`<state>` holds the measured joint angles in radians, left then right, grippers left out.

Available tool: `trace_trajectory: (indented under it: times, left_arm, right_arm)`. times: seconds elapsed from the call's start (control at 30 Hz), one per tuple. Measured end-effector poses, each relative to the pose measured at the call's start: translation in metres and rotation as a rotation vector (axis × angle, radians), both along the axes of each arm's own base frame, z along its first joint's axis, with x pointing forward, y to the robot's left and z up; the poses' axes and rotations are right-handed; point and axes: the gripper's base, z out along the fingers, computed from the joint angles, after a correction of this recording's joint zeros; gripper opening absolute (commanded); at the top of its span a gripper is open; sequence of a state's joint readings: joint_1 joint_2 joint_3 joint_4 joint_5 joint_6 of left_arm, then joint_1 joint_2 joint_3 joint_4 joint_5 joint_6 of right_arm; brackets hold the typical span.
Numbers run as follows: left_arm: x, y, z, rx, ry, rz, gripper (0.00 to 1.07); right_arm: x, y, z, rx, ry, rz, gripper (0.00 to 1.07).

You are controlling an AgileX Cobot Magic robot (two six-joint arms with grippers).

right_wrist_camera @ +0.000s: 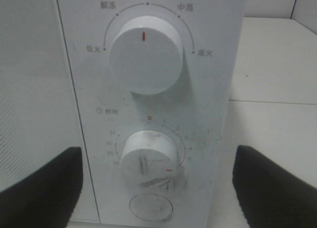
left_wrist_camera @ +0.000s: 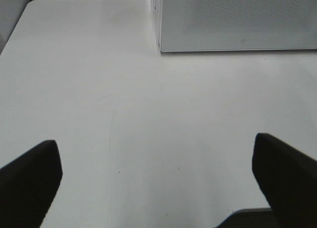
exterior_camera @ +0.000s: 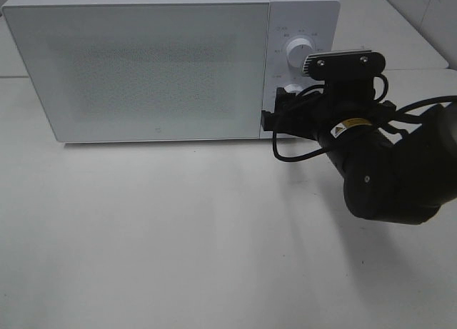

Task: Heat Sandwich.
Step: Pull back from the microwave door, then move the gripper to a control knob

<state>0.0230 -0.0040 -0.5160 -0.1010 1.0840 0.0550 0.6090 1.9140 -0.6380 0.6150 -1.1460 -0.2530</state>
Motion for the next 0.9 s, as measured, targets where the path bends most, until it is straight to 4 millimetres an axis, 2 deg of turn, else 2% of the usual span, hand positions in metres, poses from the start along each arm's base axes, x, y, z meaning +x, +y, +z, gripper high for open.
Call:
trace_trajectory:
  times: [0.33, 0.6, 0.9]
  left_arm:
    - [0.0, 0.0, 0.0, 0.0, 0.0, 0.0, 0.98]
    - [0.0, 0.0, 0.0, 0.0, 0.0, 0.0, 0.98]
    - [0.0, 0.0, 0.0, 0.0, 0.0, 0.0, 0.98]
  right_arm:
    - [0.01, 0.005, -0.013, 0.054, -0.018, -0.027, 0.76]
    - [0.026, 0.01, -0.02, 0.067, -0.035, -0.041, 0.76]
    - [0.032, 0.012, -0.026, 0.081, -0.033, -0.041, 0.76]
